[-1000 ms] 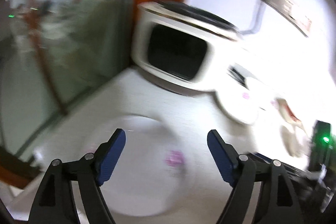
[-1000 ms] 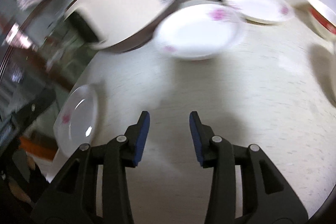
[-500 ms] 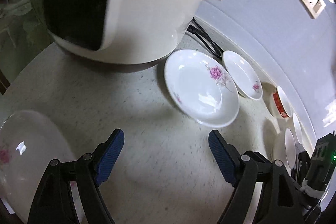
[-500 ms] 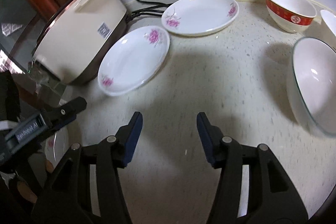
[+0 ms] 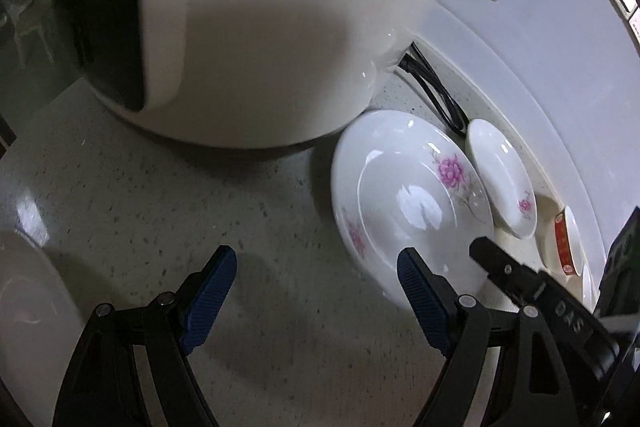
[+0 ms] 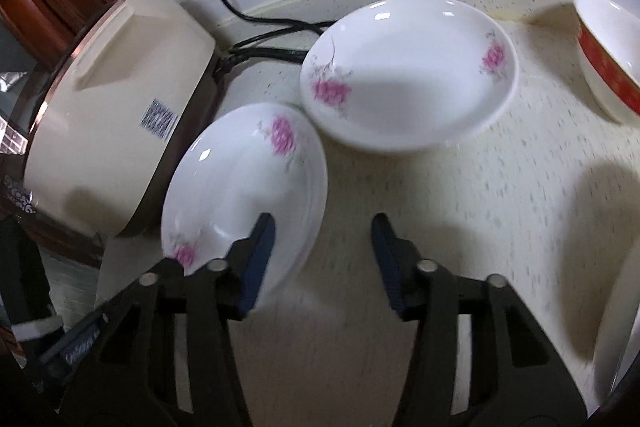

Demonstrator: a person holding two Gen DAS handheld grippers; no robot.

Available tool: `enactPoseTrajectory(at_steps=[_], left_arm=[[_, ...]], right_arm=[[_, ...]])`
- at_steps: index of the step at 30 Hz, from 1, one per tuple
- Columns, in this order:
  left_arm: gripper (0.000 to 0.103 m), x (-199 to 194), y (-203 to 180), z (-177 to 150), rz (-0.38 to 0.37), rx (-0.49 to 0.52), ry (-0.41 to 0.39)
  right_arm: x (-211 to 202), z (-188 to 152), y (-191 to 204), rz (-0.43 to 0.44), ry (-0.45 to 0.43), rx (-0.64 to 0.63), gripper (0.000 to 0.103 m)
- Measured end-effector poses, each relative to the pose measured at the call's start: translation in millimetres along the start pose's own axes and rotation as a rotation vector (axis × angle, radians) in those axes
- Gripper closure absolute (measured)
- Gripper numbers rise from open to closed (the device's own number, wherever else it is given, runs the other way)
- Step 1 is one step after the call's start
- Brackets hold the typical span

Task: Organize plates and bowls
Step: 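Grasp another pink-flower plate with the left tool while the right tool grasps one too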

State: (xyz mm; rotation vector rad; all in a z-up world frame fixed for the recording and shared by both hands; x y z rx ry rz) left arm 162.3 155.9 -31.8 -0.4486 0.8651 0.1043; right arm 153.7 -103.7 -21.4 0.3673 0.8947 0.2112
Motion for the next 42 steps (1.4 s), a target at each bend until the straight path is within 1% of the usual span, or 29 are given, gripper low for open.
enactPoseTrajectory(at_steps=[1,6,9,11,13,14,15,17,18,19,20,21,24,27,28,30,32,33,34,36,39,42], left_arm=[[0.02,0,-1,2,0.001,0.002,-0.007],[0.02,4,0,8,0.016,-0.008,-0.038],[0.02,8,-1,11,0.023,-0.015,-0.043],[0.02,9,-2,12,0.02,-0.001,-0.041],[0.02,11,-5,12,0.017,0.02,-0.041],[0.022,12,-6,12,0.014,0.03,-0.042],[0.026,12,-7,12,0.012,0.042,-0.044],[0.045,14,-13,10,0.015,0.093,-0.045],[0.052,17,-18,9,0.011,0.113,-0.041],[0.067,18,-22,7,-0.002,0.141,-0.03],[0.077,19,-25,5,-0.012,0.158,-0.018],[0.077,18,-27,3,-0.008,0.174,-0.016],[0.079,14,-32,-6,-0.04,0.188,-0.006],[0.079,8,-35,-17,-0.06,0.205,0.004],[0.077,6,-35,-19,-0.061,0.203,0.004],[0.069,6,-33,-18,-0.051,0.188,-0.005],[0.039,8,-29,-11,-0.027,0.163,-0.012],[0.036,9,-27,-7,-0.019,0.146,-0.012],[0.036,12,-24,-3,-0.017,0.125,-0.015],[0.036,15,-24,2,-0.013,0.124,-0.015],[0.036,14,-24,-1,-0.026,0.166,-0.013],[0.038,12,-30,-8,-0.041,0.215,-0.016]], right_arm=[[3,3,0,0.002,-0.002,-0.003,0.061],[14,10,7,0.022,0.005,-0.026,0.068],[17,9,9,0.023,0.0,-0.044,0.079],[14,5,6,0.02,-0.006,-0.051,0.087],[12,3,5,0.033,-0.009,-0.042,0.089],[10,1,5,0.032,-0.008,-0.042,0.089],[9,0,5,0.033,-0.007,-0.043,0.089],[5,-4,4,0.036,-0.004,-0.036,0.089],[2,-8,3,0.039,-0.004,-0.03,0.089],[-2,-11,2,0.041,-0.003,-0.026,0.089],[-6,-15,-1,0.036,-0.008,-0.021,0.089],[-11,-17,-3,0.035,-0.011,-0.013,0.089],[-23,-26,-11,0.037,-0.009,0.014,0.089],[-36,-36,-16,0.036,-0.003,0.001,0.089],[-37,-38,-17,0.038,0.002,0.001,0.089],[-42,-41,-20,0.032,0.014,0.001,0.089],[-45,-40,-20,0.016,0.01,-0.01,0.089],[-45,-38,-20,0.006,0.008,-0.019,0.089],[-45,-38,-19,0.002,0.008,-0.022,0.089],[-46,-37,-19,-0.004,0.008,-0.026,0.089],[-46,-39,-21,-0.006,0.007,-0.012,0.088],[-44,-41,-21,-0.003,0.006,0.006,0.085]])
Point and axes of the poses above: each gripper's, at about its wrist camera, not at the fingertips, and x roughly the way its jaws point, y to its left, z to its top, the point moved 7 cm from there along x, roughly the way its jaws point, and after that the axes turned 10 degrees about -y, right-handed, at the moved point
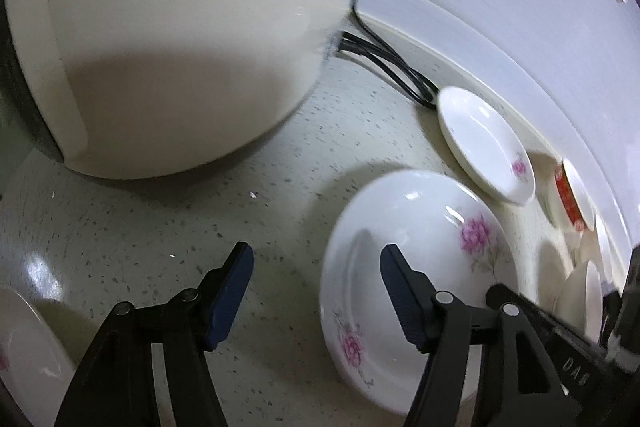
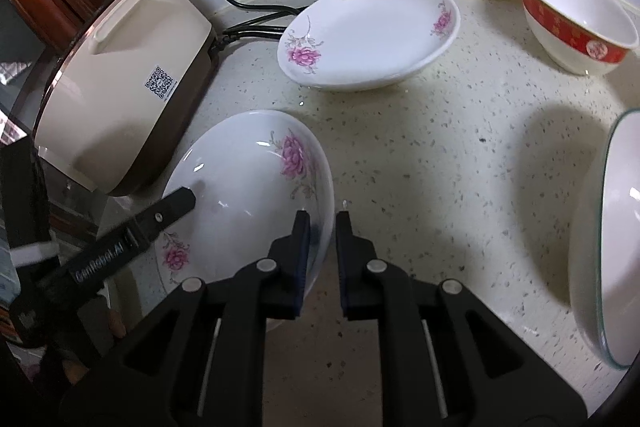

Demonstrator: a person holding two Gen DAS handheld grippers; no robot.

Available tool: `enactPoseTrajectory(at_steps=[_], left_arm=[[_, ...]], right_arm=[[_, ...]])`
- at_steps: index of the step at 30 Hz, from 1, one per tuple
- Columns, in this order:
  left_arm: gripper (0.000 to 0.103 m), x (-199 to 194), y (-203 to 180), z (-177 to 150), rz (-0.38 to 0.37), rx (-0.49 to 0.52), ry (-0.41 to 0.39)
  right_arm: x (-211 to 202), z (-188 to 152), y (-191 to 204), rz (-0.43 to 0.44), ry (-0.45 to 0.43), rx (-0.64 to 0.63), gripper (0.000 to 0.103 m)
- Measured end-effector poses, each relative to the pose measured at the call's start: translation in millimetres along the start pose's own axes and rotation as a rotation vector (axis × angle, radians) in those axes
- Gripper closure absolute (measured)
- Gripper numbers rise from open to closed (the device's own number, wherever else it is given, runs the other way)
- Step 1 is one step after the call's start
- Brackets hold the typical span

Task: Organize plates and bowls
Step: 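Grasp another pink-flower plate with the left tool while the right tool grasps one too, then carry both held plates over the plates placed by the glass door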

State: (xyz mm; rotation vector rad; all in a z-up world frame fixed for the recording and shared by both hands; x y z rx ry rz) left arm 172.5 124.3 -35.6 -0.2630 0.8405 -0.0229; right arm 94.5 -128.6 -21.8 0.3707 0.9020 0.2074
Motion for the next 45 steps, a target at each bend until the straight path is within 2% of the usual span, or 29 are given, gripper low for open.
enactPoseTrajectory(at_steps=[1,4,5,11,31,45], left_arm=[[0.044,0,-4,-2,-0.007,0.02,-0.002],[0.078,0,-14,-5,-0.022,0.077,0.003],[0.079,0,-15,-5,-0.035,0.067,0.012],[0.088,-3,-8,-7,-0.054,-0.003,0.042],[0.088,-47,-17,-14,-0.098,0.009,-0.002],[0.088,-85,-8,-6,-0.092,-0.017,-0.075]], right_arm=[[-1,-1,0,0.0,0.0,-0.001,0.085],[-2,-3,3,0.002,0.006,-0.012,0.085],[-3,-4,4,0.005,0.005,-0.016,0.083],[-10,-9,-1,-0.005,-0.001,-0.011,0.087],[-40,-19,4,-0.003,-0.041,-0.046,0.087],[-62,-21,28,0.042,-0.08,-0.066,0.087]])
Point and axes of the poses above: each gripper's, at about its wrist camera, not at the fingertips, and x roughly the way its jaws point, y to its left, z to its top, the point moved 7 cm from there along x, roughly the way its jaws point, and after that the axes turned 10 degrees about -y, right-handed, at the moved point
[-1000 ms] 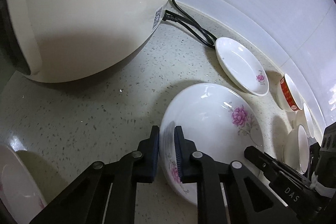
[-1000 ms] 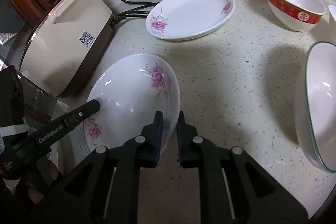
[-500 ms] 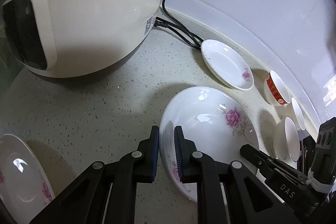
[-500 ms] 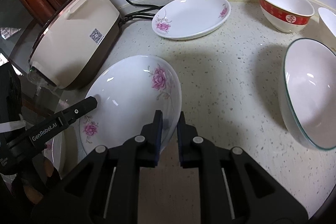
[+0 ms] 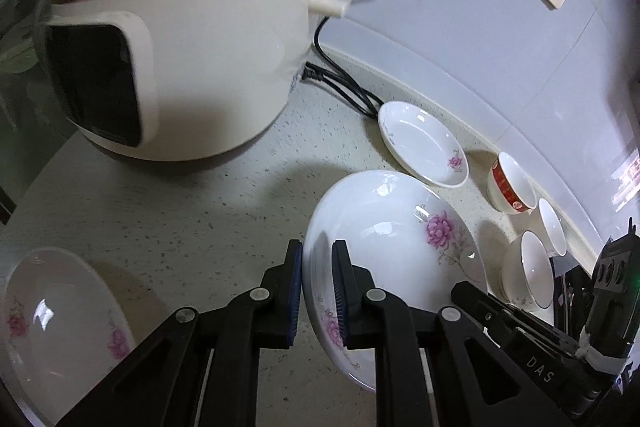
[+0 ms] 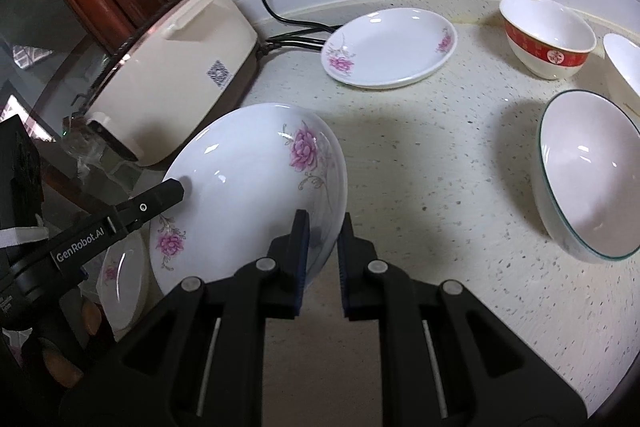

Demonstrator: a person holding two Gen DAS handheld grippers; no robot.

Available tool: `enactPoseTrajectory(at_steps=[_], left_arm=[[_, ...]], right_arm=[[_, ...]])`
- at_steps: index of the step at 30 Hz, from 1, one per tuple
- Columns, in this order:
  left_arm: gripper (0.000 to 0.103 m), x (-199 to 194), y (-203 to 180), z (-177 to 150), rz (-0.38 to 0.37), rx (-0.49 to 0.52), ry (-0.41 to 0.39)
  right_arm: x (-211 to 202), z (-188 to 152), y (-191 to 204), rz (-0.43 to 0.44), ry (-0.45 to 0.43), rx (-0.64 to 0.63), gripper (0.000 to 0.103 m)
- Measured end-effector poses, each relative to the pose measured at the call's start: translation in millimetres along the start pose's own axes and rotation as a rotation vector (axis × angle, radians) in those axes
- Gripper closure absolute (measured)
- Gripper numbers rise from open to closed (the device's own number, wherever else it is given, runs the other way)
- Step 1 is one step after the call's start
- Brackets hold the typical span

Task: Organize plates and bowls
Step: 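Carry both held plates over the plates placed by the glass door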

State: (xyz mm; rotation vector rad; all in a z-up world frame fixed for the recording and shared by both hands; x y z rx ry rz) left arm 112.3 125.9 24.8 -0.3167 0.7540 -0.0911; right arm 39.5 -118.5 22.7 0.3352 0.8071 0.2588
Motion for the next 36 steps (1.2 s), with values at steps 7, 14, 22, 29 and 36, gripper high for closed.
enactPoseTrajectory(at_steps=[7,14,22,29,36], left_arm=[[0.088,-20,11,0,0.021,-0.017,-0.027],[0.088,-37,29,3,0.055,-0.039,-0.056],[0.088,-53,64,7,0.112,-0.077,-0.073],[0.088,-74,108,12,0.185,-0.136,-0.095],[0.088,-95,149,5,0.265,-0.201,-0.109]], right_arm=[[-6,-4,17,0.019,-0.01,-0.013,0.087],[-3,-6,44,0.053,-0.012,-0.043,0.087],[8,-16,82,0.107,0.017,-0.077,0.087],[25,-27,125,0.174,0.057,-0.128,0.087],[43,-41,167,0.237,0.102,-0.19,0.086]])
Point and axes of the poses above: each gripper's, at about its wrist camera, not at the fingertips, and x roughly the way its jaws point, y to its left, z to its top, the point moved 7 cm from there along x, roughly the way its jaws point, and after that the axes turned 10 degrees about -y, right-handed, at the moved point
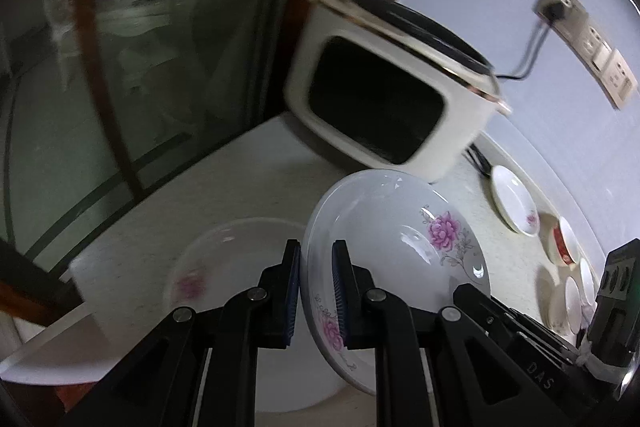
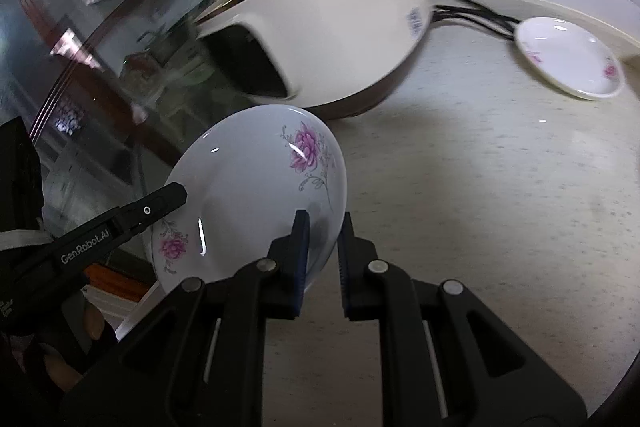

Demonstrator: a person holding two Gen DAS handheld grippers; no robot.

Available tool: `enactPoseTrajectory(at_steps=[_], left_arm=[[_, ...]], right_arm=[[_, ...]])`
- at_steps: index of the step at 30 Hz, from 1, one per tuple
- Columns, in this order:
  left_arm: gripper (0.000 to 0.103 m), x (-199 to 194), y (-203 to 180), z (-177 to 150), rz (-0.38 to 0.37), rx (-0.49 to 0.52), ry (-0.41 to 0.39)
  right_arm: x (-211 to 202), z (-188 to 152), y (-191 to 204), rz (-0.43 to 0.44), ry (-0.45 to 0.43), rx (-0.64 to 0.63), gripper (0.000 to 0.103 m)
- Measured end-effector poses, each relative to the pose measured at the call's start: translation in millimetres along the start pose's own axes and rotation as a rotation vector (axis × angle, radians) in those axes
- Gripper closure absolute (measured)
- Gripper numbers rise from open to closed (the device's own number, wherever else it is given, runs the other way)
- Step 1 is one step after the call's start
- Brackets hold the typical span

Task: Organize plates and bowls
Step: 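Carry both held plates over the plates placed by the glass door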

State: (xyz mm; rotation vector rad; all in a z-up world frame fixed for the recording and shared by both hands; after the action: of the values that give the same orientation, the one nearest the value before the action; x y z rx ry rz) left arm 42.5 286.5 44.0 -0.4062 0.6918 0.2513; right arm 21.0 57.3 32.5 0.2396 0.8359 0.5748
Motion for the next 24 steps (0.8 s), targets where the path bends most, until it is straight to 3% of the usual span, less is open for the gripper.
enactPoseTrajectory(at_steps=[9,24], left_arm=[[0.087,-9,45,-2,0.08,-0.066,0.002],[0.084,-13,78,-13,0.142,-0.122,0.018]], right_arm=[[24,-8,30,0.05,0.047,-0.068,0.086],[52,-12,52,0.087,0.106,-0.149,0.085]])
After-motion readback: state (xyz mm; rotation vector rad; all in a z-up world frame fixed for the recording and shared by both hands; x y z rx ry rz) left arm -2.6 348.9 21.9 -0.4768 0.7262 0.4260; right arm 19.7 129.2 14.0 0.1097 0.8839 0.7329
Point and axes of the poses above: each gripper's, at about its wrist camera, not at the fingertips, and x roughly the way its jaws point, y to its left, z to its top, the point moved 7 cm from there along x, roughly the way its jaws point, and after that the axes turned 10 degrees about -y, right-handed, at the moved point
